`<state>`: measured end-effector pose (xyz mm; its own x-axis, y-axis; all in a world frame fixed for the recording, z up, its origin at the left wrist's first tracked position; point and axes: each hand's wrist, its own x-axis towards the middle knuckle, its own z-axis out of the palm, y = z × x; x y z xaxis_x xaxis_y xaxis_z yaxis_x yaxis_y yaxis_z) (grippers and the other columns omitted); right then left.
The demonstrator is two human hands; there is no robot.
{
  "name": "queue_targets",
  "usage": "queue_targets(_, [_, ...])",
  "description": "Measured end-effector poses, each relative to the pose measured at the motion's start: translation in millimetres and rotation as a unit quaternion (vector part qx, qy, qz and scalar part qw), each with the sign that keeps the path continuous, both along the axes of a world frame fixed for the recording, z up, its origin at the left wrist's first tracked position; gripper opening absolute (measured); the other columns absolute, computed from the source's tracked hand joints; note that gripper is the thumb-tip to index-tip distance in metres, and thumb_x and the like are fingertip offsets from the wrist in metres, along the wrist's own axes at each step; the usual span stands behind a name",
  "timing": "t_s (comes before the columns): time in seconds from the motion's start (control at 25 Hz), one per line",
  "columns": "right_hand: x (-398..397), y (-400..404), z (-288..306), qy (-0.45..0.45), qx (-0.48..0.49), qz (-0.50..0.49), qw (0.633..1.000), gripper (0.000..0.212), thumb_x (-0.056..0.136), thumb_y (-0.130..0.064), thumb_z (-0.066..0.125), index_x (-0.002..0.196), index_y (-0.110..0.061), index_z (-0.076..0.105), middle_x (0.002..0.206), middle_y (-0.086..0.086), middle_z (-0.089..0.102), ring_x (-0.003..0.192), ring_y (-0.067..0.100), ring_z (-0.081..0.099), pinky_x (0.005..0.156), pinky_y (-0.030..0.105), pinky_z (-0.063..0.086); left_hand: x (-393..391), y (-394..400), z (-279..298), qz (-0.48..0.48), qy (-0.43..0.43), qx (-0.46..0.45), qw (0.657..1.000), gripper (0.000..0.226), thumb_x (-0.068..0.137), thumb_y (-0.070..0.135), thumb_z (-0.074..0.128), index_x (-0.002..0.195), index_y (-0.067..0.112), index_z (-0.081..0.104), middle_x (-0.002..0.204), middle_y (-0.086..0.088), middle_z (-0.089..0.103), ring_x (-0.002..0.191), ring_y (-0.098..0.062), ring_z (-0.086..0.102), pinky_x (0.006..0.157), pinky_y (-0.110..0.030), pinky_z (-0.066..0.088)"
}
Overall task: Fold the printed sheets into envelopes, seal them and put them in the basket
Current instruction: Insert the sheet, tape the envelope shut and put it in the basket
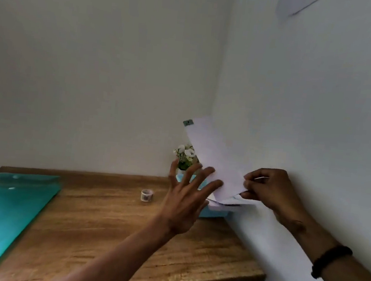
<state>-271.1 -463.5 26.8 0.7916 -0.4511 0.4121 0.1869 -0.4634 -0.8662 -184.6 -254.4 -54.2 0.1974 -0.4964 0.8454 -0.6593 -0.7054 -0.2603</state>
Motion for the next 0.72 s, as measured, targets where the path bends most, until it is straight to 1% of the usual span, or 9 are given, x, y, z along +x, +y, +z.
queue_targets(0.12, [-9.0, -2.2, -8.3, 0.036, -0.026, -0.015, 0.999, 0.017, 0.085, 0.010, 0.074, 0.083, -0.007, 0.075, 0.086, 0.017, 0.077, 0.069, 0.033, 0.078, 0.078, 0.048, 0.066, -7.4, -7.7, -11.9, -0.037, -0.001, -0.052, 0.998, 0.052, 0.078, 0.020, 0.087, 0.124, 0.036, 0.070, 0.129, 0.010, 0.070, 0.127, -0.026, 0.058, 0.117, -0.070, 0.018])
queue_targets(0.2, [-13.9, -4.5, -12.8, 0.053, -0.078, -0.041, 0.995, 0.015, 0.084, 0.007, 0.076, 0.090, -0.008, 0.077, 0.093, 0.015, 0.078, 0.076, 0.031, 0.078, 0.080, 0.047, 0.065, -10.1, -11.7, -12.7, -0.049, 0.005, -0.077, 0.996, 0.046, 0.076, 0.019, 0.089, 0.116, 0.035, 0.075, 0.119, 0.013, 0.076, 0.119, -0.022, 0.062, 0.112, -0.068, 0.029])
queue_targets(0.28, [-17.7, -5.8, -15.1, 0.048, -0.154, -0.077, 0.984, 0.016, 0.088, 0.002, 0.071, 0.098, -0.009, 0.078, 0.104, 0.013, 0.078, 0.088, 0.029, 0.077, 0.087, 0.041, 0.063, -9.1, -18.3, -10.7, -0.061, 0.007, -0.102, 0.993, 0.043, 0.076, 0.021, 0.091, 0.114, 0.035, 0.077, 0.115, 0.014, 0.078, 0.113, -0.020, 0.062, 0.110, -0.055, 0.030])
queue_targets(0.36, [-24.4, -6.9, -15.5, 0.034, -0.229, -0.097, 0.968, 0.025, 0.093, 0.000, 0.062, 0.105, -0.014, 0.079, 0.116, 0.007, 0.075, 0.101, 0.026, 0.072, 0.090, 0.029, 0.055, -5.3, -27.7, -7.0, -0.083, 0.017, -0.125, 0.989, 0.041, 0.077, 0.021, 0.092, 0.114, 0.034, 0.078, 0.113, 0.015, 0.078, 0.109, -0.020, 0.062, 0.102, -0.043, 0.028])
queue_targets(0.44, [-32.1, -8.9, -16.3, 0.029, -0.267, -0.091, 0.959, 0.032, 0.091, 0.001, 0.061, 0.109, -0.019, 0.079, 0.120, 0.003, 0.072, 0.105, 0.024, 0.069, 0.088, 0.024, 0.051, -0.6, -36.9, -3.9, -0.102, 0.028, -0.131, 0.986, 0.045, 0.075, 0.023, 0.093, 0.115, 0.034, 0.076, 0.113, 0.016, 0.078, 0.110, -0.020, 0.060, 0.098, -0.041, 0.027])
queue_targets(0.52, [-37.3, -9.0, -17.7, 0.013, -0.296, -0.092, 0.951, 0.029, 0.088, -0.002, 0.070, 0.109, -0.020, 0.079, 0.118, 0.003, 0.074, 0.102, 0.022, 0.070, 0.086, 0.024, 0.052, 2.8, -44.2, -1.4, -0.111, 0.038, -0.141, 0.983, 0.041, 0.078, 0.026, 0.091, 0.115, 0.035, 0.076, 0.111, 0.016, 0.079, 0.109, -0.017, 0.057, 0.098, -0.042, 0.027])
queue_targets(0.6, [-34.2, -7.5, -20.5, 0.008, -0.348, -0.129, 0.929, 0.022, 0.089, -0.010, 0.075, 0.107, -0.022, 0.079, 0.112, 0.002, 0.076, 0.098, 0.022, 0.071, 0.083, 0.028, 0.056, 6.3, -51.4, 1.1, -0.107, 0.056, -0.157, 0.980, 0.029, 0.083, 0.030, 0.086, 0.110, 0.035, 0.078, 0.106, 0.015, 0.080, 0.105, -0.015, 0.057, 0.098, -0.041, 0.027])
queue_targets(0.64, [-29.2, -3.6, -22.1, 0.020, -0.386, -0.158, 0.908, 0.021, 0.091, -0.012, 0.072, 0.107, -0.024, 0.079, 0.110, 0.000, 0.076, 0.097, 0.022, 0.071, 0.082, 0.030, 0.057, 8.1, -52.4, 1.3, -0.098, 0.073, -0.160, 0.980, 0.026, 0.085, 0.030, 0.085, 0.109, 0.035, 0.079, 0.105, 0.014, 0.080, 0.104, -0.015, 0.059, 0.100, -0.043, 0.028])
queue_targets(0.72, [-18.3, 3.0, -23.6, 0.056, -0.482, -0.226, 0.844, 0.020, 0.094, -0.017, 0.066, 0.106, -0.029, 0.076, 0.103, -0.006, 0.076, 0.094, 0.019, 0.070, 0.074, 0.029, 0.055, 8.9, -52.7, 0.0, -0.078, 0.124, -0.155, 0.977, 0.031, 0.085, 0.025, 0.085, 0.114, 0.033, 0.078, 0.107, 0.010, 0.080, 0.107, -0.019, 0.064, 0.106, -0.050, 0.033])
